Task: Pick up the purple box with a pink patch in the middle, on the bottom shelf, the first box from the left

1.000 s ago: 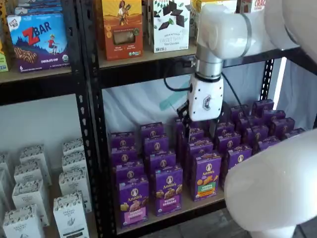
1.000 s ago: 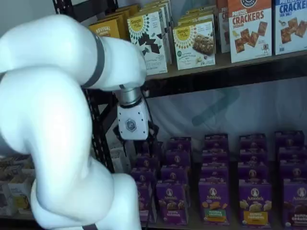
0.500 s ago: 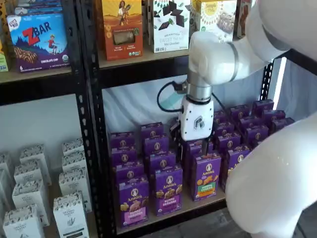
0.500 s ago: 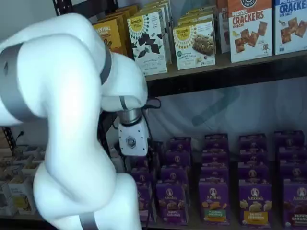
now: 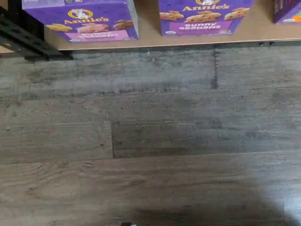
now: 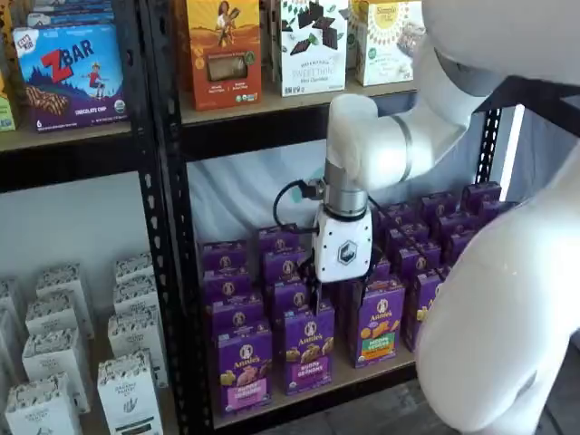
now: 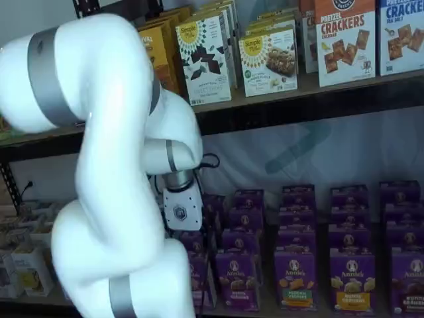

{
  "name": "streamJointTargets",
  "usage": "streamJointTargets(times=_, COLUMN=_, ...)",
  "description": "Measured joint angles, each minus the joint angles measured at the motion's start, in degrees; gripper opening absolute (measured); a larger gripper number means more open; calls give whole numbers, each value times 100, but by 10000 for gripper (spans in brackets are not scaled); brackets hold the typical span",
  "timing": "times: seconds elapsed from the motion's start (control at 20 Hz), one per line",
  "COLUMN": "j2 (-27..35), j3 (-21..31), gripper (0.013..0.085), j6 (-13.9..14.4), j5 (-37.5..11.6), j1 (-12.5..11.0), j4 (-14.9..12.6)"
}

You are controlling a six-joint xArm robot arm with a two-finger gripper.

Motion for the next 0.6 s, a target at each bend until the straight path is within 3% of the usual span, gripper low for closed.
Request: streamJointTargets(times=0.6, j2=1404, j3=-341, gripper=850, j6=373, j5=-1141, j1=529, j4=116)
